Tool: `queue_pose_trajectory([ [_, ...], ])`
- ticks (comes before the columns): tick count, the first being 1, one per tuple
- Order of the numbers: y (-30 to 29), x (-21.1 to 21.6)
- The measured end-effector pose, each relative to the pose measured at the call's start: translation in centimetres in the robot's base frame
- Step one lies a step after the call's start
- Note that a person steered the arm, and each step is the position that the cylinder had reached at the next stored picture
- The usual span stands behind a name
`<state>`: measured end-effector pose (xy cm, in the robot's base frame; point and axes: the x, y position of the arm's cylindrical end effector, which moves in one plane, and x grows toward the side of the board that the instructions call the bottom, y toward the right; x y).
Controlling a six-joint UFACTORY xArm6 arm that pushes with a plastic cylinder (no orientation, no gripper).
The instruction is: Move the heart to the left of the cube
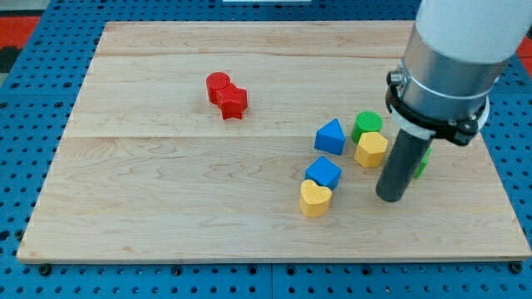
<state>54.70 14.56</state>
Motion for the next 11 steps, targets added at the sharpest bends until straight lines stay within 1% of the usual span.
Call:
queue_pose_trajectory([
  [1, -0.5, 1.2],
  [4, -0.8, 1.2],
  [5, -2.1, 1.4],
  [6, -6.7, 2.7],
  [7, -10.0, 3.1],
  [8, -11.3, 3.0],
  [9, -7.3, 2.7],
  [11, -8.4, -0.4],
])
